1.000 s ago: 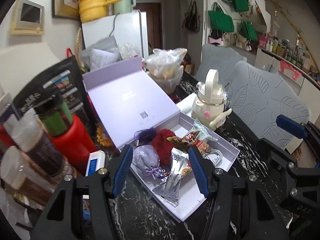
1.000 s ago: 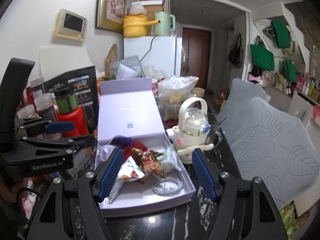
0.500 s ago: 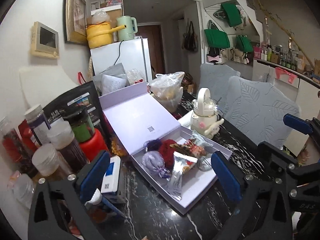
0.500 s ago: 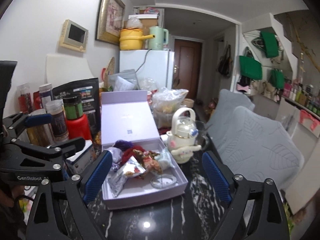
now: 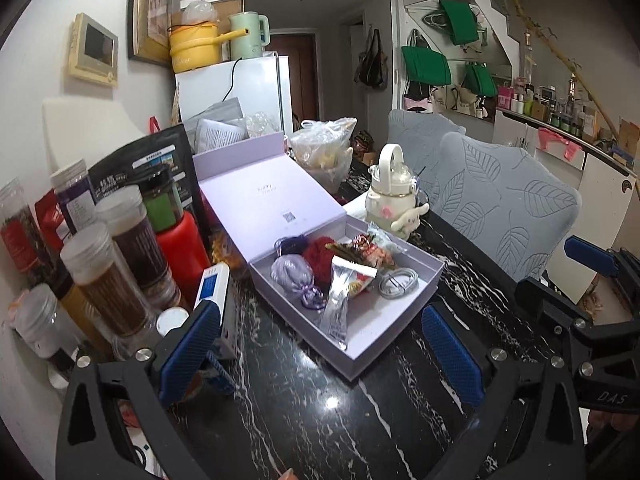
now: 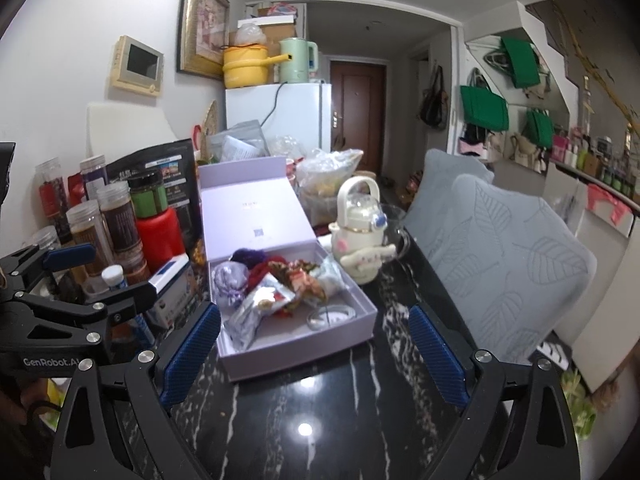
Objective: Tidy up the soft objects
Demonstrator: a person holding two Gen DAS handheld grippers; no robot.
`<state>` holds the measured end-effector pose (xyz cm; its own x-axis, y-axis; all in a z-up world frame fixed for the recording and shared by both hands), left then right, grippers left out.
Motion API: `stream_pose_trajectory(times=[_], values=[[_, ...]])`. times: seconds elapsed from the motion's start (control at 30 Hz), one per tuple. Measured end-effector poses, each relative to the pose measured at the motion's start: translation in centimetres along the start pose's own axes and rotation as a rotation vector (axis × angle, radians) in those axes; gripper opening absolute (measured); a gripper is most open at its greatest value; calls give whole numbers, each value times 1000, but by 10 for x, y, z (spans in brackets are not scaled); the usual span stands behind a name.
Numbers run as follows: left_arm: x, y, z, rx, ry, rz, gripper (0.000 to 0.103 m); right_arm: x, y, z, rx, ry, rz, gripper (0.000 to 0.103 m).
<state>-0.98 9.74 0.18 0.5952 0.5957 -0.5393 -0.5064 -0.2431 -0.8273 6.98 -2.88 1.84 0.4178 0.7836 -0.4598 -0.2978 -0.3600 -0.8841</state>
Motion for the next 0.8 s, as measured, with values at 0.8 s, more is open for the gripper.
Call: stream_pose_trajectory(times=[0.8], values=[[30, 41, -2, -17, 40, 79, 103, 26, 47, 3, 54, -17, 83, 96]])
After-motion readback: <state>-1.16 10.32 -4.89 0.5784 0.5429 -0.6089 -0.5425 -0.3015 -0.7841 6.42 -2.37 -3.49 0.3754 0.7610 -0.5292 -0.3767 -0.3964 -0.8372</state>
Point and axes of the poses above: each gripper's, at about its wrist camera, not at the fingertips, and x roughly the way its jaws point, z to its left, y to its underside, the point moved 9 cm from there along x, roughly the way its jaws point, and after that the axes turned 13 degrees about -y, right-handed, at the moved point
